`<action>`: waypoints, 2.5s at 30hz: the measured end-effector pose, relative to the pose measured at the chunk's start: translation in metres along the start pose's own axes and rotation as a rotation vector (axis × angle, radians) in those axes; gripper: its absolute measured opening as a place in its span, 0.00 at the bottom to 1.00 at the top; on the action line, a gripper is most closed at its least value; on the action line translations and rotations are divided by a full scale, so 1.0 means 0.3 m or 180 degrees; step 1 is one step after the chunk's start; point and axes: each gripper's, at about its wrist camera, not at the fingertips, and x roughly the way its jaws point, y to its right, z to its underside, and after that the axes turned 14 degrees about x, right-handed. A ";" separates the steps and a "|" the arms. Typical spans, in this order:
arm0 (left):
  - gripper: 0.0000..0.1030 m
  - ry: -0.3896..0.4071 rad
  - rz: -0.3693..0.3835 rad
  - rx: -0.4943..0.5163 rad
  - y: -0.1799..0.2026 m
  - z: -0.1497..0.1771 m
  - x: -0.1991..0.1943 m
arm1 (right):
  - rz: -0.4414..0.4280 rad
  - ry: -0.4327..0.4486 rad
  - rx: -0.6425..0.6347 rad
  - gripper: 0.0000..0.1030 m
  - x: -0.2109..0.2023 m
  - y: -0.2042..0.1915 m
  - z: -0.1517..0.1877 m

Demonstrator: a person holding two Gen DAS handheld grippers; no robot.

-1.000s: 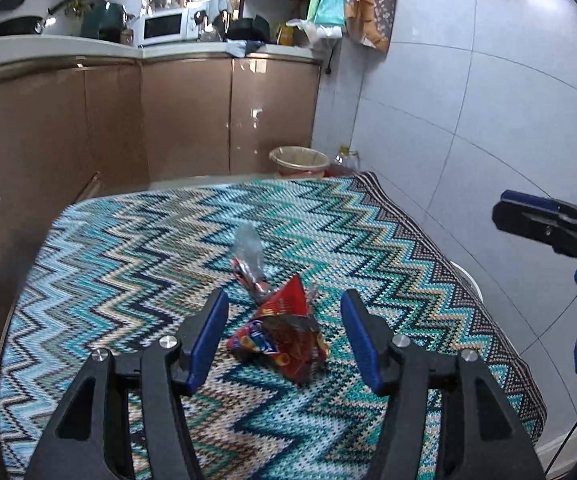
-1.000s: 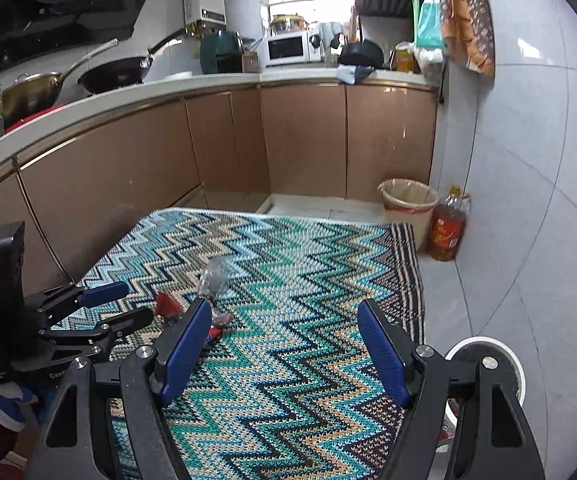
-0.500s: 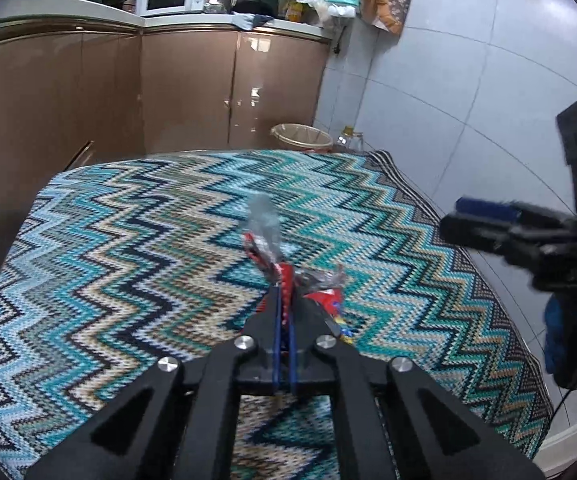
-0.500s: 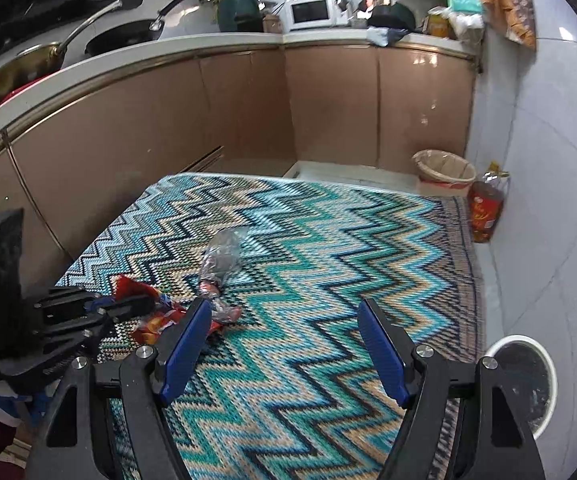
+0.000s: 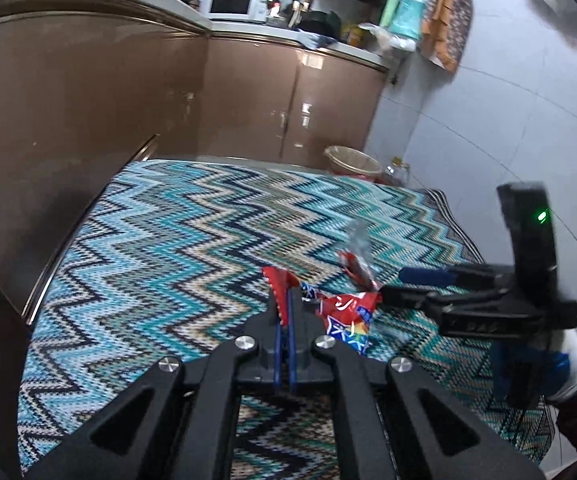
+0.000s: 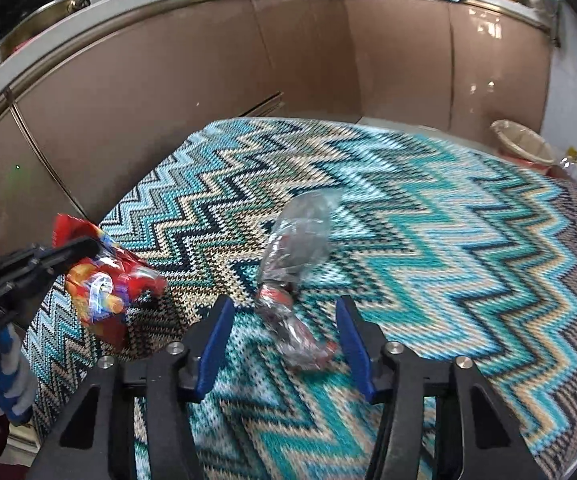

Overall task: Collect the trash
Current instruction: 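Grasp the red snack wrapper with the left tool while the right tool grasps the plastic bottle, then carry the red wrapper and plastic bottle with both tools over the white bin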

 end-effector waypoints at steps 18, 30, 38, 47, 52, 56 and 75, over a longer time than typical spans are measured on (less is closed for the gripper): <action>0.02 0.0225 0.0099 0.0271 0.160 -0.069 -0.174 | -0.0018 0.0248 0.0026 0.20 -0.265 0.019 0.099; 0.02 0.0411 0.0550 0.0780 0.508 -0.187 -0.300 | 0.0315 0.0948 0.0283 0.20 -0.723 0.129 0.292; 0.02 0.0330 0.0856 0.1054 0.753 -0.279 -0.237 | 0.0698 0.1264 0.0644 0.20 -0.921 0.307 0.408; 0.02 0.0171 0.1064 0.1228 0.952 -0.322 -0.131 | 0.1128 0.1442 0.0901 0.20 -1.028 0.418 0.490; 0.02 0.0077 0.1072 0.1302 1.003 -0.325 -0.088 | 0.1249 0.1463 0.0926 0.20 -1.035 0.449 0.516; 0.02 0.0024 0.1055 0.1354 1.030 -0.337 -0.059 | 0.1295 0.1467 0.0942 0.20 -1.036 0.490 0.530; 0.02 -0.0109 0.1243 0.1635 1.237 -0.398 0.107 | 0.1402 0.1417 0.1102 0.20 -1.037 0.673 0.523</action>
